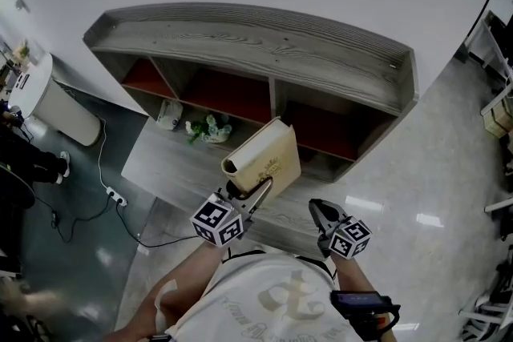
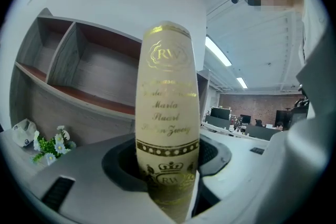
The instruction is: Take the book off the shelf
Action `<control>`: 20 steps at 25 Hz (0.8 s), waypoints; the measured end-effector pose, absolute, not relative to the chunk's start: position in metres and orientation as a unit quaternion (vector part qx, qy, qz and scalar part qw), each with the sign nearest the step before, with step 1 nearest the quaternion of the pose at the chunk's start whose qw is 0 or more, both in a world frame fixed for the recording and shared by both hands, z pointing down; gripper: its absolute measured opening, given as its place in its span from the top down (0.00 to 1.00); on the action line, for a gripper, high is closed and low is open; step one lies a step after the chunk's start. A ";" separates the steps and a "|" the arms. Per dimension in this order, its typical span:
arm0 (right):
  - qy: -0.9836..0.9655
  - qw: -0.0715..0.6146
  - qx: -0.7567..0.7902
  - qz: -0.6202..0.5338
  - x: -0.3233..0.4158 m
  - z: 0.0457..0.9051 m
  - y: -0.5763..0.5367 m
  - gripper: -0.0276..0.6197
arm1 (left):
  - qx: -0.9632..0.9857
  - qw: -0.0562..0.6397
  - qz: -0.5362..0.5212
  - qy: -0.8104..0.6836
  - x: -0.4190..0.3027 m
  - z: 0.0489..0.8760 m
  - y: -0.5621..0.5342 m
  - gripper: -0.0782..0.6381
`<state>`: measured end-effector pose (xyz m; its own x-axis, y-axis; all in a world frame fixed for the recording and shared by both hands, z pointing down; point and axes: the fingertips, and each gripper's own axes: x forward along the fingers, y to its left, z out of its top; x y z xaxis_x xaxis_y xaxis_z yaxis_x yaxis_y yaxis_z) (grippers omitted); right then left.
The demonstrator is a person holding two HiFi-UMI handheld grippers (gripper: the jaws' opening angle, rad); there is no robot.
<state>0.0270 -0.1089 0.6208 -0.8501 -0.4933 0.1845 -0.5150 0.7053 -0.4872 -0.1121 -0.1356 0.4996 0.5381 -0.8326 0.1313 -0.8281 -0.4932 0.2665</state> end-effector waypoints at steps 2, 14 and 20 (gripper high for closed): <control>-0.925 0.022 0.268 0.269 0.020 0.621 -0.109 0.95 | 0.860 0.156 -0.004 -0.486 -0.121 0.508 -0.129 0.56; -0.938 0.037 0.224 0.261 -0.016 0.619 -0.100 0.95 | 0.824 0.190 0.014 -0.533 -0.175 0.548 -0.086 0.56; -0.948 0.043 0.192 0.250 -0.037 0.616 -0.092 0.95 | 0.809 0.198 0.013 -0.553 -0.191 0.556 -0.067 0.56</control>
<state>-0.0369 -0.0924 0.6159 -0.9222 -0.3431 0.1784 -0.3864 0.8006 -0.4580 -0.1905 -0.0674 0.5559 0.3884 -0.8897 0.2400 -0.8999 -0.3103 0.3063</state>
